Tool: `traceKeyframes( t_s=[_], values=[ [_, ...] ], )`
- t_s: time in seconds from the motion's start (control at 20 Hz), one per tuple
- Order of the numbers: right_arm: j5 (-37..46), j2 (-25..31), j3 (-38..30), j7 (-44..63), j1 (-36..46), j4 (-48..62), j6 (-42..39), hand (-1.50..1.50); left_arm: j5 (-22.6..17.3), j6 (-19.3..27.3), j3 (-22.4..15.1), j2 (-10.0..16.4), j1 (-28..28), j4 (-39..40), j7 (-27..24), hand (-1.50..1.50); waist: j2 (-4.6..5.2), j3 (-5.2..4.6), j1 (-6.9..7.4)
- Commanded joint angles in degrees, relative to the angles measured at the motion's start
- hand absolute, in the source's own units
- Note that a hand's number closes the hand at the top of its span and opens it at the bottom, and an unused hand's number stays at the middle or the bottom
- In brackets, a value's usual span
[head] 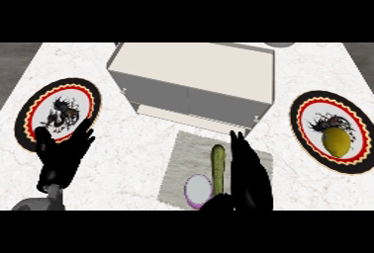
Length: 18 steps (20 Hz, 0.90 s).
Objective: Pick the squash from the placemat and place it in the tiered shelf
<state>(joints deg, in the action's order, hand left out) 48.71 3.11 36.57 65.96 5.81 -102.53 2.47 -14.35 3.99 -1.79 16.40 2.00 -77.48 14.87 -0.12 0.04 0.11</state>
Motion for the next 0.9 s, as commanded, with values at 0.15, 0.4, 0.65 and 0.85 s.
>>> traceKeyframes(
  t_s=[0.15, 0.4, 0.65, 0.85],
  values=[
    [4.8, -2.9, -1.4, 4.1, -1.8, 8.0, 1.5, -1.50, -0.3, -0.1, 0.6, -0.5, -0.4, -1.9, 1.7, 0.00, 0.08, -0.04, 0.12],
    [6.3, -3.1, -2.3, 2.7, -0.6, 12.4, 3.8, -1.50, 1.9, 0.1, 0.0, -2.8, 0.3, 3.9, -2.5, 0.00, 0.22, -0.06, -0.04],
    [9.1, -3.1, 0.4, 1.5, -4.4, 10.4, 6.2, -1.50, 1.1, -1.6, 2.1, -1.1, 0.5, 2.2, -0.7, 0.00, 0.12, -0.05, -0.08],
    [7.0, -3.1, -3.5, -4.1, -2.3, 14.7, 7.3, -1.50, 3.8, 0.7, 0.8, -4.1, 2.3, 3.7, 0.4, 0.00, 0.16, -0.04, -0.15]
  ],
)
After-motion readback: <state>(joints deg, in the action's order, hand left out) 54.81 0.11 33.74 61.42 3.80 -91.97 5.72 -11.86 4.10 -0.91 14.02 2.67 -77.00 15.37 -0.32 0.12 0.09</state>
